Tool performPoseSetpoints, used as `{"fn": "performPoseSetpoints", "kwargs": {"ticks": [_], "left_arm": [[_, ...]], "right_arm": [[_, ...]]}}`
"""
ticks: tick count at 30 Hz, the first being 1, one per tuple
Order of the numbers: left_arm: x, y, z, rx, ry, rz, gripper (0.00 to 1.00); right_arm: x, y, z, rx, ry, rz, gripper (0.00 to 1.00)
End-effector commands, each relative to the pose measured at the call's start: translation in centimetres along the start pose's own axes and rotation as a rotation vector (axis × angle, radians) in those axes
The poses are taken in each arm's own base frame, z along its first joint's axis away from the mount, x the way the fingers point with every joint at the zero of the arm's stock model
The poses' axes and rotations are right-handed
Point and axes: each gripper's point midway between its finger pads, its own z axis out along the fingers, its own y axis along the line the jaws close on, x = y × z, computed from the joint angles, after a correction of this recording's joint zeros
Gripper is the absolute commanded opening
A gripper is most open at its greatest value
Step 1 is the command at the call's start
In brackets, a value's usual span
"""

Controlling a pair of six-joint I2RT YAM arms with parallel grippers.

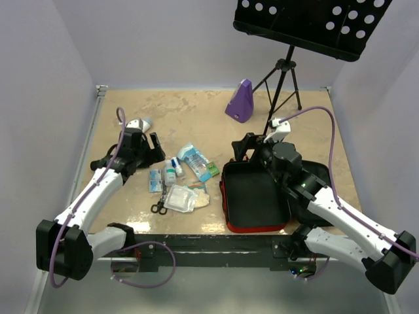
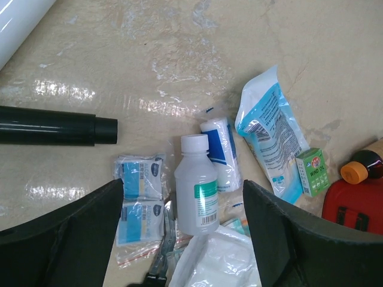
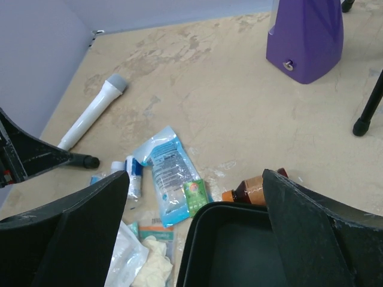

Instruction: Organize the medicine kit

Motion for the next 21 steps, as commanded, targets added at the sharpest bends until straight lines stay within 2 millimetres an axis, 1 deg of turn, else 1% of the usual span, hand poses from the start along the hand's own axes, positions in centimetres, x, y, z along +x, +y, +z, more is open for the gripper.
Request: {"fn": "performPoseSetpoints", "kwargs": {"ticks": [1,2,5,7,9,10,11,12,13,15,16,19,21], "left_arm": [[-0.4,-0.8,0.2,0.042,-0.013,0.054,0.80],[-0.3,-0.6,0.3,0.038,-0.006,0.070,0.76],[0.5,-0.8,0.7,0.061,0.025,0.107,0.68],[1.6,-1.3,1.1,0.096,0.065,0.127,0.66],[2.7,-2.0,1.5,0.139,0.098,0.167,0.60],[3.1,-2.5,1.6,0.153,0.108,0.193,0.59],[3.7,-2.7,1.7,0.146,0.124,0.218,0.62],[4.1,-2.8,1.9,0.128,0.135,0.236,0.73],[4.3,-2.9,2.0,0.110,0.144,0.253,0.84],[4.9,-2.6,2.4,0.091,0.171,0.251,0.98],[4.9,-2.1,2.6,0.065,0.169,0.255,1.00],[5.5,-1.5,3.4,0.030,0.206,0.263,1.00],[5.9,-0.9,3.9,-0.008,0.231,0.263,0.95]], "right_arm": [[0.4,0.3,0.0,-0.024,0.016,-0.010,0.98],[0.6,0.3,0.1,-0.023,0.020,-0.011,0.98],[0.9,0.1,0.3,-0.015,0.026,-0.011,0.98],[1.2,0.0,0.4,-0.010,0.035,-0.016,0.98],[1.6,0.0,0.6,-0.010,0.046,-0.018,0.98],[1.7,0.1,0.7,-0.012,0.051,-0.017,0.98],[2.0,0.1,0.8,-0.012,0.059,-0.018,0.98],[2.2,0.2,0.8,-0.019,0.068,-0.022,0.98],[1.9,0.7,0.9,-0.047,0.057,-0.021,0.98],[2.2,0.9,1.0,-0.061,0.064,-0.028,0.97],[2.2,0.9,1.1,-0.062,0.066,-0.027,0.97],[2.3,0.8,1.0,-0.056,0.068,-0.032,0.97],[2.4,0.6,1.0,-0.049,0.071,-0.031,0.97]]}}
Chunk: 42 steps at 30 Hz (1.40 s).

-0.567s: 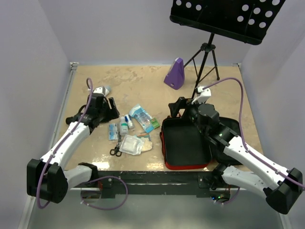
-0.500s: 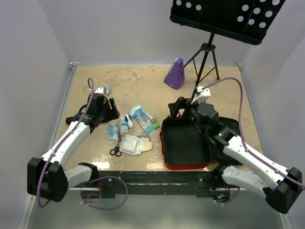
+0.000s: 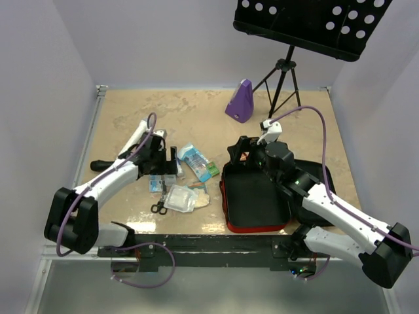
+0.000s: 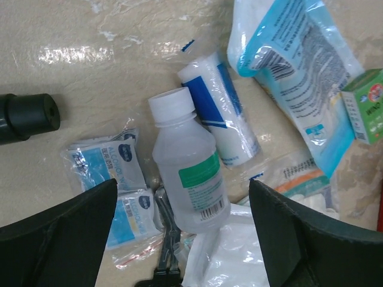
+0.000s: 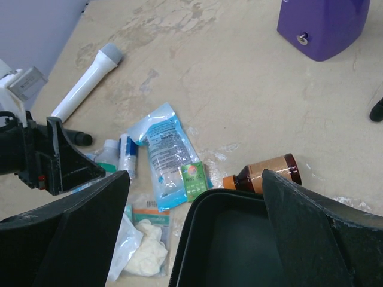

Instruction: Organize the medicine kit

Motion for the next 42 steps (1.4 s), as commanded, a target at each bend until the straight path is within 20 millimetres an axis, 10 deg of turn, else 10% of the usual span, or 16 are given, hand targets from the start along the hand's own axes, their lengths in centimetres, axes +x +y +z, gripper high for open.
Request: {"fn": "performPoseSetpoints", "kwargs": {"ticks": [1,28,36,42], "left_arm": [[-0.9,0.9,0.4,-0.069,0.005,0.013,0.92],[0.8,0.5,3.0,-0.050,0.100,0.088,0.51],[-4.7,-2.0,-2.0,0.046,-0.103,0.088,0.35],[-8.5,-8.7,-8.9,0.370,-0.308,0.198,0.36]], "right_arm": [[-0.5,0.4,-0.1,-0.021,-0.020,-0.005,0.98],[0.3,0.2,-0.3,-0.027,-0.008,-0.001,0.98],[-1.1,0.8,-1.0,-0.035,-0.015,0.011,0.98],[-4.3,1.7,-2.4,-0.047,-0.070,0.020,0.98]]}}
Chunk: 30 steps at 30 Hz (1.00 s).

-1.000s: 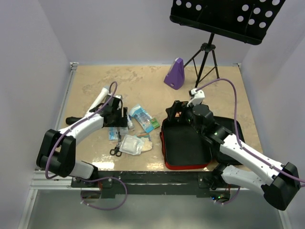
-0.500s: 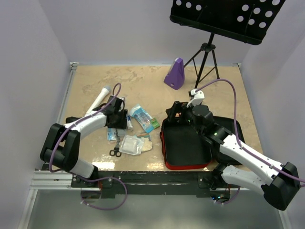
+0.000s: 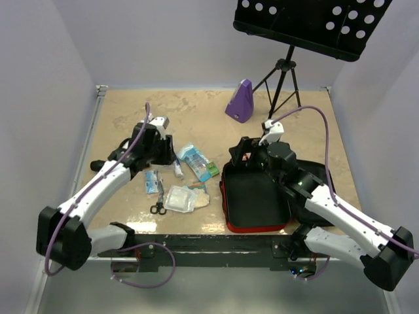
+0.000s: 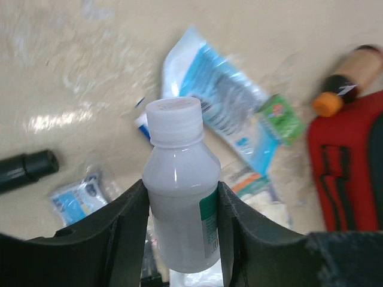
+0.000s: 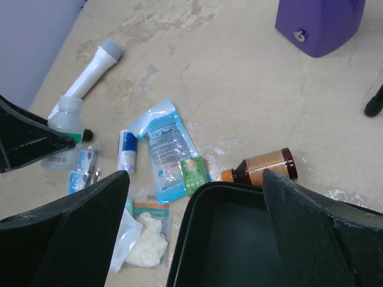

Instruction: Organize the medicine kit

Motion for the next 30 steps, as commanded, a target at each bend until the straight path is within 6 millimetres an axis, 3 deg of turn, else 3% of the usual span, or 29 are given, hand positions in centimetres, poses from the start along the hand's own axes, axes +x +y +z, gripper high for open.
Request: {"fn": "performPoseSetpoints", "kwargs": {"ticks": [1,4,9,13,19,26,30], "left_arm": [[-6.0,-8.0,-5.5,0.348,-0.237,0.140,0.37],[-6.3,-13.2,-7.7,0.519,-0.289,0.256,0.39],[-3.9,-19.9,-6.5,0.596,-0.218,0.491,0.38],[-2.6,-21.9,-3.8,0.585,-0.186,0.609,0.37],[-1.9,-25.6,-1.9,0.715,-0.234,0.766,0.34],[-0.5,-30.1,0.9,0.807,-0.225,0.886,0.30],[0.5,-31.7,2.3,0.830,-0.211,0.957,0.30]], "right_arm": [[-5.2,2.0,-2.1,-0.055,-0.104,0.024,0.98],[-6.9,2.2,-3.1,-0.050,-0.136,0.028,0.98],[-9.1,2.3,-5.2,-0.054,-0.181,0.040,0.98],[-9.7,1.7,-7.3,-0.055,-0.218,0.067,0.98],[-9.9,0.9,-9.7,-0.062,-0.260,0.120,0.98],[-9.8,0.4,-11.2,-0.078,-0.288,0.160,0.98],[-9.2,-0.5,-11.2,-0.042,-0.286,0.179,0.98]]}}
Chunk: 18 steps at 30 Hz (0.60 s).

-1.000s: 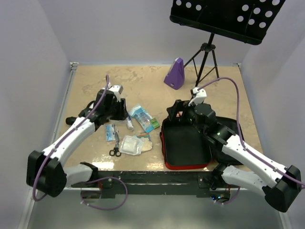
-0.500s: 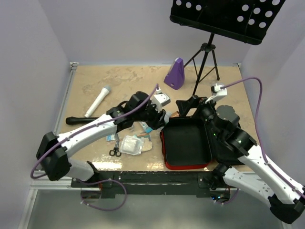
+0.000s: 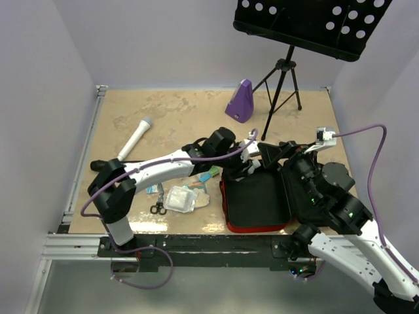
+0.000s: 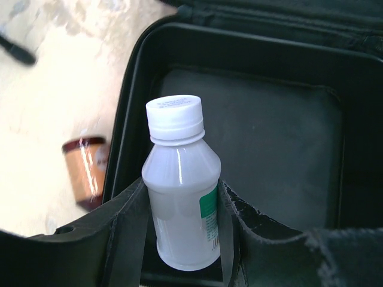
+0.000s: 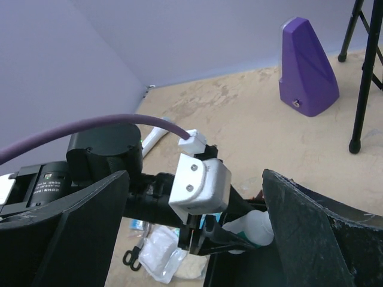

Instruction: Organize the medicine kit

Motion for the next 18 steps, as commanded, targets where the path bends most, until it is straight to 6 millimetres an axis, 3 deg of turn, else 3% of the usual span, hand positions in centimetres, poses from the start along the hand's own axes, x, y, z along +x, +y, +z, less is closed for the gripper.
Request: {"fn": "performPoseSetpoints", "kwargs": {"ticks": [1,12,18], "left_arm": [[-4.2,-0.8,1.9,0.054,-0.095,0.159,0.29],[-0.6,-0.6,8.1,0.079,0.032,0.236,0.28],[-0.5,0.2,10.8,0.069,0.028,0.222,0.28]], "right_arm": [[0.6,-1.2,-0.3,0.049,-0.003,0.028,0.98],[-0.8,-1.6,-1.5,0.058,-0.065,0.072,0.98],[-1.0,-1.6,-1.8,0.055,-0.072,0.079,0.98]]}}
